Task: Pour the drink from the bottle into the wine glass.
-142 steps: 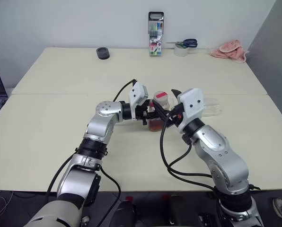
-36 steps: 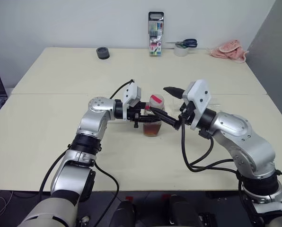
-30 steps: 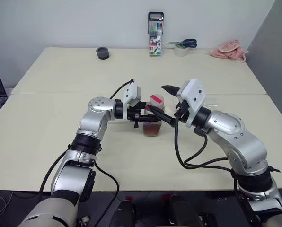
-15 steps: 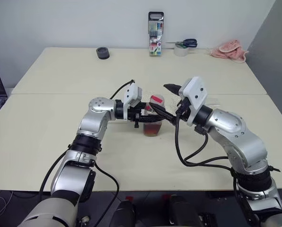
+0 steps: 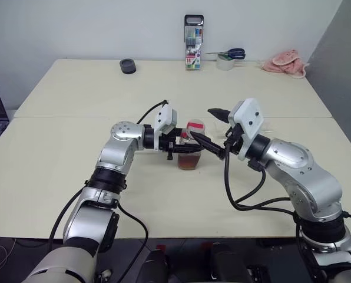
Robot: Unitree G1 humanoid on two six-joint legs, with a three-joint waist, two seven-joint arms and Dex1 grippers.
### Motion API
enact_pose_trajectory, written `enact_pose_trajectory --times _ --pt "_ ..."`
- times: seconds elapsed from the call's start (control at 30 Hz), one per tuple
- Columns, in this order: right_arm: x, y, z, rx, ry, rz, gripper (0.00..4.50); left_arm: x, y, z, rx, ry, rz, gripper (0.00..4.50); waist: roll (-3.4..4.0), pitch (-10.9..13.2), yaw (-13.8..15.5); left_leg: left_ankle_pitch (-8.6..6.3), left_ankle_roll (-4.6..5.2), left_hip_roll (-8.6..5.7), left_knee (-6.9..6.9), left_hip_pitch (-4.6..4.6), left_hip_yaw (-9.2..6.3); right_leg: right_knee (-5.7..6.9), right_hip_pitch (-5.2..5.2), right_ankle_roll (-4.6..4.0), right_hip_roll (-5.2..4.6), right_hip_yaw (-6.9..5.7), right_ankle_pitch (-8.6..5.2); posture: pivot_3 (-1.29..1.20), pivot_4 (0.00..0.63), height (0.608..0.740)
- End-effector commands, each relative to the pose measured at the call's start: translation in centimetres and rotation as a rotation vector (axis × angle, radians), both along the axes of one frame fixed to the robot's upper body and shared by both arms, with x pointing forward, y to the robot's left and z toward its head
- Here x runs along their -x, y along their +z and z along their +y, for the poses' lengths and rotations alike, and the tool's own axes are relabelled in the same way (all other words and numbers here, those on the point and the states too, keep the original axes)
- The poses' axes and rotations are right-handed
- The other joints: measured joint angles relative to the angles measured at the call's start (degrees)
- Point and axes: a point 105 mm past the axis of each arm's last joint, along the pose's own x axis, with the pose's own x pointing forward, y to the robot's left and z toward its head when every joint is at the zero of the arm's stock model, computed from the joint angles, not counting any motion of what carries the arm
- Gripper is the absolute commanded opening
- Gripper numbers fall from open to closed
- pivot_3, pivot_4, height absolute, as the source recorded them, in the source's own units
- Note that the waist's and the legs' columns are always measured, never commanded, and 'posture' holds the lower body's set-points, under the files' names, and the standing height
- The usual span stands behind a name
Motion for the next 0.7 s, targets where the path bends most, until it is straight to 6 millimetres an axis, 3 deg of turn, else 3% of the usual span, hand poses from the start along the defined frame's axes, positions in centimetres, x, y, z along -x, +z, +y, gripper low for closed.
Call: enact_pose_trajectory --times 0.03,0.33,0.7 --pt "0.4 1.0 -0.6 -0.011 -0.007 -0.042 3.97 0.3 1.2 0.1 0.018 -0.017 -0.059 1.71 0.0 0.0 0.0 0.0 0.0 0.0 0.0 0.0 0.0 0.0 0.0 0.0 0.0 0.0 0.0 0.0 0.15 0.74" --pt "1.1 1.2 -0.2 -0.02 0.039 -0.032 3.97 0.1 1.2 0.1 0.023 -0.009 -0.062 1.71 0.0 0.0 0.0 0.0 0.0 0.0 0.0 0.0 0.0 0.0 0.0 0.0 0.0 0.0 0.0 0.0 0.15 0.74" --pt "3.2 2.5 1.1 -0.082 0.179 -0.014 3.97 0.1 1.6 -0.1 0.044 -0.011 -0.062 1.71 0.0 0.0 0.0 0.0 0.0 0.0 0.0 0.0 -0.01 0.0 0.0 0.0 0.0 0.0 0.0 0.0 0.15 0.74"
